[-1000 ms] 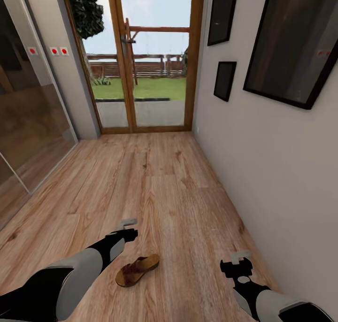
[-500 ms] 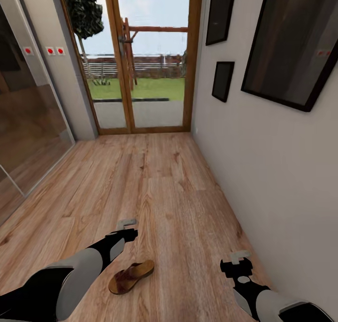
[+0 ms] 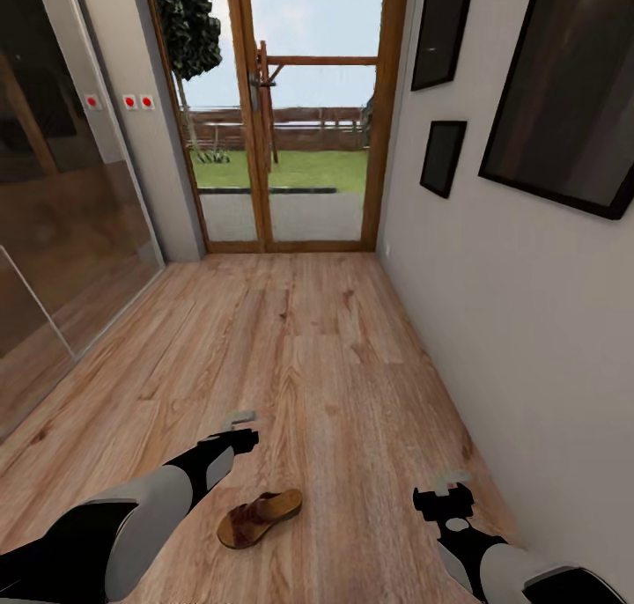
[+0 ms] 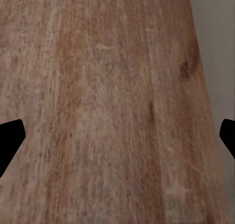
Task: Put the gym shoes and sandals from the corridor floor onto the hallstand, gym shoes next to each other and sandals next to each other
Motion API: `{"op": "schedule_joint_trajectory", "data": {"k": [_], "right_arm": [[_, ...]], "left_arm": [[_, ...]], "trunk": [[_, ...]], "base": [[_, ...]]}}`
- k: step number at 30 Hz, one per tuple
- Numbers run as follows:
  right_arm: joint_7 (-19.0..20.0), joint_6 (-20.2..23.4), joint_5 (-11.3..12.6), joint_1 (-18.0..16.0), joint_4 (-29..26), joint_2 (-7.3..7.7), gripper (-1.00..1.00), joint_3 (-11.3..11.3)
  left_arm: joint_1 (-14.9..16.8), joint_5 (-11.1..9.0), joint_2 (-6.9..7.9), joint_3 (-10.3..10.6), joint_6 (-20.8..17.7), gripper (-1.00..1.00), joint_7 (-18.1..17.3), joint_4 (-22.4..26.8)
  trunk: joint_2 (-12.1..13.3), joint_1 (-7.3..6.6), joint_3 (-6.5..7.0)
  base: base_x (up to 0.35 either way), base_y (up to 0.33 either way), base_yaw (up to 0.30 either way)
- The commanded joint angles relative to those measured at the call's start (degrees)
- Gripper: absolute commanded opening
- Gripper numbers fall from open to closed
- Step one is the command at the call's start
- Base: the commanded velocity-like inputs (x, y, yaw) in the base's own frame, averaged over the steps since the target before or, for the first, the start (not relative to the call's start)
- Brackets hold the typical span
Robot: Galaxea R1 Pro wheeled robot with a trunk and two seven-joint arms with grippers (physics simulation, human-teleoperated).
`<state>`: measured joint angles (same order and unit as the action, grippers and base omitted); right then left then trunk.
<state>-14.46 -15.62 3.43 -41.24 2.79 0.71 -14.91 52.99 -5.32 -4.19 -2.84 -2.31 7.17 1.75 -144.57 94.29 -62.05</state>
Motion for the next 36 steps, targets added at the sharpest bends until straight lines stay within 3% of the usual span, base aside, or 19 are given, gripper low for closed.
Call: {"op": "schedule_joint_trajectory", "data": {"k": [1, 36], "right_arm": [[-0.08, -0.37, 0.35, -0.07, 0.21, -0.03, 1.0, -0.47], [-0.08, -0.34, 0.35, -0.07, 0.26, -0.08, 1.0, -0.47]], "left_arm": [[0.01, -0.48, -0.03, -0.23, -0.24, 1.0, 0.13, 0.09], [0.01, -0.48, -0.01, -0.27, -0.24, 1.0, 0.13, 0.09]], "trunk": [[-0.02, -0.01, 0.02], [-0.02, -0.01, 2.43]], "base": [[0.0, 0.0, 0.222], [0.0, 0.0, 0.227]]}}
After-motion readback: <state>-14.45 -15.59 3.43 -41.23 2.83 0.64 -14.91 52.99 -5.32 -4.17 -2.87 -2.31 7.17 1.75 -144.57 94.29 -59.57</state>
